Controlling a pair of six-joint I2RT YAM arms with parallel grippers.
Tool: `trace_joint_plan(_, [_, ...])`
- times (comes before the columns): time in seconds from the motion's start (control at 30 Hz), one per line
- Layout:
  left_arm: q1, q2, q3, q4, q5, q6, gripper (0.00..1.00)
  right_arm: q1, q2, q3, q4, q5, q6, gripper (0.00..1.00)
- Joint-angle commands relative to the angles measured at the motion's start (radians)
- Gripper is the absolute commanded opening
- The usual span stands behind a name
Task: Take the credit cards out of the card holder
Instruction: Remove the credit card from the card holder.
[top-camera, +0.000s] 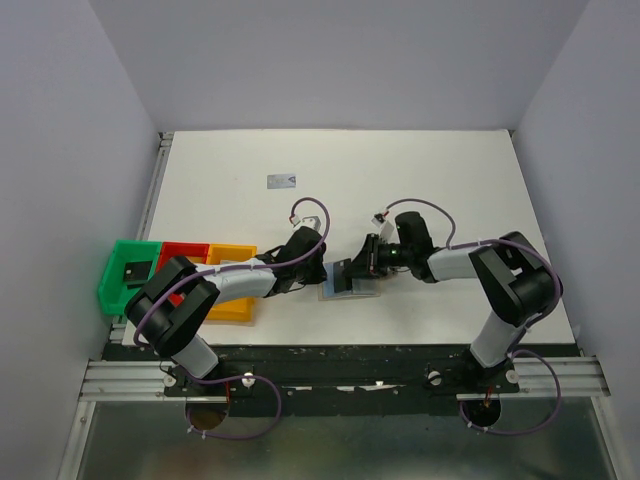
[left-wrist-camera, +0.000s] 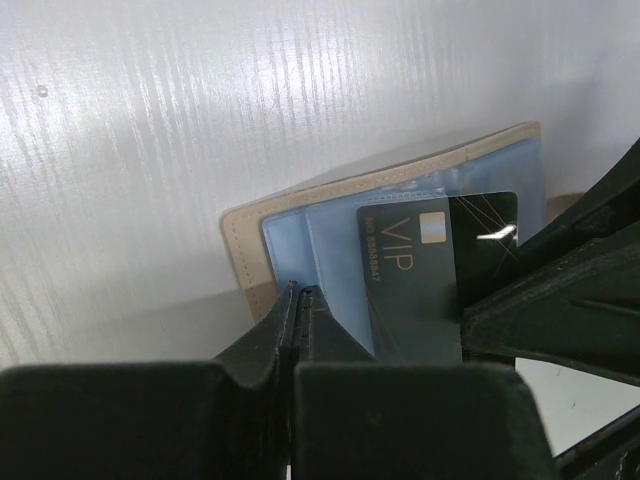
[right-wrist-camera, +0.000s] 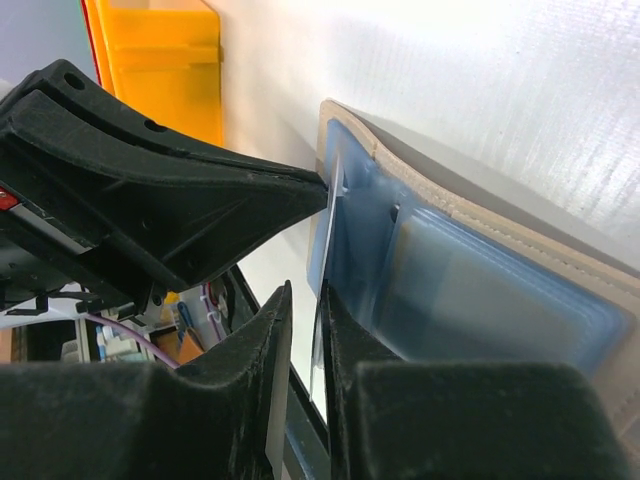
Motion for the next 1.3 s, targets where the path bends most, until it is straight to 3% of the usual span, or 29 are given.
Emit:
trace_joint_plan(0.0, [0.006, 0.034, -0.013, -0.052, -0.001, -0.005, 0.0, -0.013, -0.029, -0.019, -0.016, -0.017, -0.025, 0.24])
trace_joint_plan(0.53, [0.007, 0.028, -0.014, -0.052, -0.002, -0.005, 0.0, -0.025, -0.049, -0.026, -0.048, 0.002, -0.045, 0.2])
trace_joint_plan(0.87, [0.009, 0.019, -0.017, -0.057, -0.006, 0.002, 0.0, -0.033, -0.076, -0.028, -0.094, 0.023, -0.064, 0.0])
trace_joint_plan(1.27, [0.009, -0.013, -0.029, -0.049, -0.006, 0.021, 0.0, -0.074, -0.158, -0.042, -0.288, 0.167, -0.107, 0.0])
